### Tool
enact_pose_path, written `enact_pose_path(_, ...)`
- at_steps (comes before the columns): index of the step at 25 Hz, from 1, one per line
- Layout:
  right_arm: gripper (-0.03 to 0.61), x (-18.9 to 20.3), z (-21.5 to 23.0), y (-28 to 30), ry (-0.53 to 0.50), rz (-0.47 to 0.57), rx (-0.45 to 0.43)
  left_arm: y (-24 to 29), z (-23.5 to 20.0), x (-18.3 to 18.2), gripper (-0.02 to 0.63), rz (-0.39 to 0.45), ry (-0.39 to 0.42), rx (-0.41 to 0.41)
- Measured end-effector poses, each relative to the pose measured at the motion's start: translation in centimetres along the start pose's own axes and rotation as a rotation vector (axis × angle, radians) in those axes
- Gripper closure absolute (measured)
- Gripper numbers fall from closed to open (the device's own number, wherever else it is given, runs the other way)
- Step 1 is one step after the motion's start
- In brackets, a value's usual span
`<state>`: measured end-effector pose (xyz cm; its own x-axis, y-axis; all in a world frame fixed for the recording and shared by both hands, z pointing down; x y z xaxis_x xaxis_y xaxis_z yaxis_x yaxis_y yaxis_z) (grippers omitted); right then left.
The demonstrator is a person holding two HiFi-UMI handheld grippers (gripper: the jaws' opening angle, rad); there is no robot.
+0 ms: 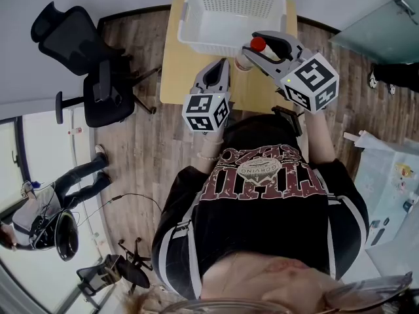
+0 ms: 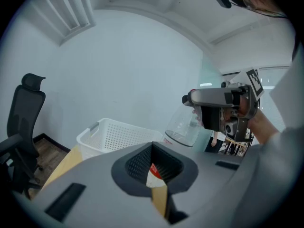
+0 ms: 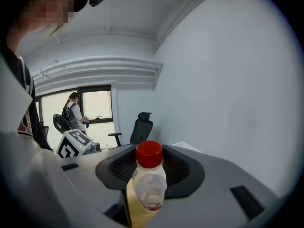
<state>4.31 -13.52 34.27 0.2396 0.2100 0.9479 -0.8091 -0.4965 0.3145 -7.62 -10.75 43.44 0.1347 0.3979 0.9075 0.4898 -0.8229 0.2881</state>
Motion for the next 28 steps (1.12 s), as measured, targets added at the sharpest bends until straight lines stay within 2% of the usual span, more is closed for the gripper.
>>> enact_pose_path(8,0.408,2.4,0.4,0.8,0.029,-0.038,0.006,-0.1,0.1,0.1,0.566,-0.007,0.004,0.005)
enact_pose_path(15,0.408,4.8,0.9,1.0,0.004,-0.072,0.022,-0.1,0.6,0.3,0.566,-0.016,0.010,0.008)
enact_pose_path(28,0.408,8.3,1.3,2.1,0.016,-0.083,0.037,-0.6,0.2,0.4,0.566,-0.022,0.012,0.006)
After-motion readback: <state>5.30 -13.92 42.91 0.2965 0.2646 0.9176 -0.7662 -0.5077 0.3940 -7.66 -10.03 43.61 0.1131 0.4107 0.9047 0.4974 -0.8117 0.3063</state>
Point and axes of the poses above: the fingertips, and each gripper's own axes: y forward along the fingers, z to its right, x out of its underside, the point moved 5 cm from there along -y, backward along the fingers, and after that the axes turned 1 degree about -x, right-handed, at the moved point
